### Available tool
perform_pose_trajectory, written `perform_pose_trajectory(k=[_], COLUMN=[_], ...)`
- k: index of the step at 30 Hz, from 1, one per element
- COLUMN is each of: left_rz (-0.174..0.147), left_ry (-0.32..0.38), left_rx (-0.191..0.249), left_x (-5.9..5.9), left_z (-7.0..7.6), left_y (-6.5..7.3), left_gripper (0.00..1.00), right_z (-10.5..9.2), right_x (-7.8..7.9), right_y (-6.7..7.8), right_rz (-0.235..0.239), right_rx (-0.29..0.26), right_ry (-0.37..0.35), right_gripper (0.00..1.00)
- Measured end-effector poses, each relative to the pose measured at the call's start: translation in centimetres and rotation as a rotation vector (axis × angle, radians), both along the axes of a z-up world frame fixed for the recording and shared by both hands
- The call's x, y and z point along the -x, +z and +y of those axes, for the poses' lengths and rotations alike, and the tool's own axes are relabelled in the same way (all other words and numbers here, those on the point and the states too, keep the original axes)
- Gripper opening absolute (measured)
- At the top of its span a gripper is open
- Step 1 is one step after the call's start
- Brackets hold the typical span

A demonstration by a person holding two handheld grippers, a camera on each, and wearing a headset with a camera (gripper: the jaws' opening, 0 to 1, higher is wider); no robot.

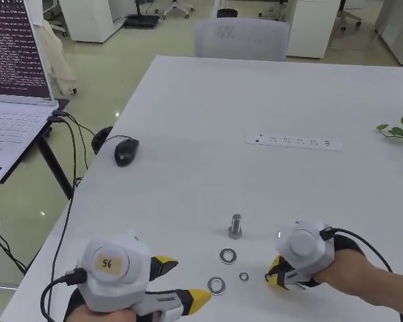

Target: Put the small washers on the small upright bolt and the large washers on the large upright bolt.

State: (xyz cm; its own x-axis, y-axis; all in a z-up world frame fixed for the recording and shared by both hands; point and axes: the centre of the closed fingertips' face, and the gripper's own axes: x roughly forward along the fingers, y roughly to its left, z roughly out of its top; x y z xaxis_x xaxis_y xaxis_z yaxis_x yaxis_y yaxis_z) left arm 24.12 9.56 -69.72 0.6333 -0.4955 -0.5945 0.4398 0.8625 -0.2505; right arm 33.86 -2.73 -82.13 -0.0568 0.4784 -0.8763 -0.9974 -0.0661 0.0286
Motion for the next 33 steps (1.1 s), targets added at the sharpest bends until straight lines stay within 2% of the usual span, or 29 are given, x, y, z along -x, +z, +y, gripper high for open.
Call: perform_pose_trajectory(k=[6, 13, 16, 22, 33], left_rz=[-0.001, -0.005, -0.006, -0.006, -0.002], left_ry=[-0.002, -0.01, -0.011, -0.014, -0.003], left_rx=[-0.002, -0.001, 0.0, -0.002, -0.003], left_x=[-0.1, -0.3, -0.3, -0.2, 0.2], left_z=[0.0, -0.2, -0.3, -0.4, -0.1], left_y=[0.0, 0.2, 0.2, 0.2, 0.1], left_gripper=[0.5, 0.5, 0.5, 0.5, 0.5], right_z=[-1.0, -2.6, -3.4, -4.7, -5.4], right_x=[-0.8, -3.3, -4.0, -6.4, -9.8], right_y=[0.7, 2.1, 2.5, 3.8, 6.4], right_rz=[0.002, -0.013, -0.003, -0.029, -0.085], right_rx=[-0.031, -0.075, -0.09, -0.113, -0.11], right_ry=[-0.068, -0.191, -0.231, -0.305, -0.302], right_gripper=[0.13, 0.13, 0.13, 0.13, 0.13])
